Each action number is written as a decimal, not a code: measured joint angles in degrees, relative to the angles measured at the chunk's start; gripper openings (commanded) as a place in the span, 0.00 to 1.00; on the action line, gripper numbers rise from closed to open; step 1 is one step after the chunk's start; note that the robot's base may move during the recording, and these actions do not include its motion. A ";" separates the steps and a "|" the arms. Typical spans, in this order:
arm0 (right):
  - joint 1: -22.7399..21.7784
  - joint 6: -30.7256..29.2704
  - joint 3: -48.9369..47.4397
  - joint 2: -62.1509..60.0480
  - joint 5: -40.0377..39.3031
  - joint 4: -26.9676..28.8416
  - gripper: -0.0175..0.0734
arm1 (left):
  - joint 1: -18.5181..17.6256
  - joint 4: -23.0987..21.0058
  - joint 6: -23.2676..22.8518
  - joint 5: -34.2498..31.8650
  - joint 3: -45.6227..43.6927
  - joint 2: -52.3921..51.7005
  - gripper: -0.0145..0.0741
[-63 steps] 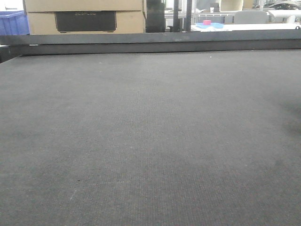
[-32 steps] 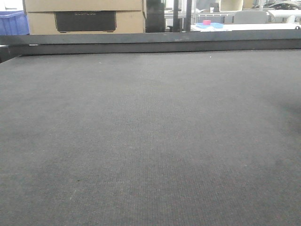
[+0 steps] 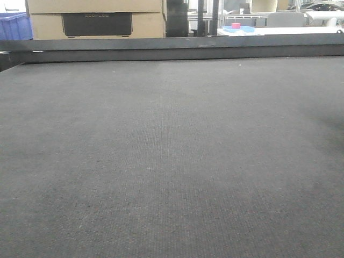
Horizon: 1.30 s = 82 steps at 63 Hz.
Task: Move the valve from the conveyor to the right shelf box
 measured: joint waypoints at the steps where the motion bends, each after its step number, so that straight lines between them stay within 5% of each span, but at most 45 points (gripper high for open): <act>1: 0.00 0.00 0.00 0.00 0.00 0.00 0.01 | 0.00 0.26 0.12 0.00 0.00 0.46 0.72; 36: 0.00 0.00 0.00 0.00 -0.28 0.11 0.01 | 0.00 1.53 3.93 -0.26 0.00 11.38 0.71; 57: 0.00 0.00 0.00 0.00 -0.46 0.11 0.01 | 0.00 0.58 3.93 -0.65 0.00 12.78 0.58; 63: 0.00 0.00 0.00 0.00 -0.46 0.11 0.01 | 0.00 0.53 3.98 -0.65 0.00 13.02 0.44; 71: 0.00 0.00 0.00 0.00 -0.46 0.11 0.01 | 0.00 0.38 4.07 -0.65 0.00 13.14 0.04; 82: 0.00 0.00 0.09 -0.38 -0.58 0.35 0.01 | 0.00 0.29 4.07 0.00 0.00 13.14 0.04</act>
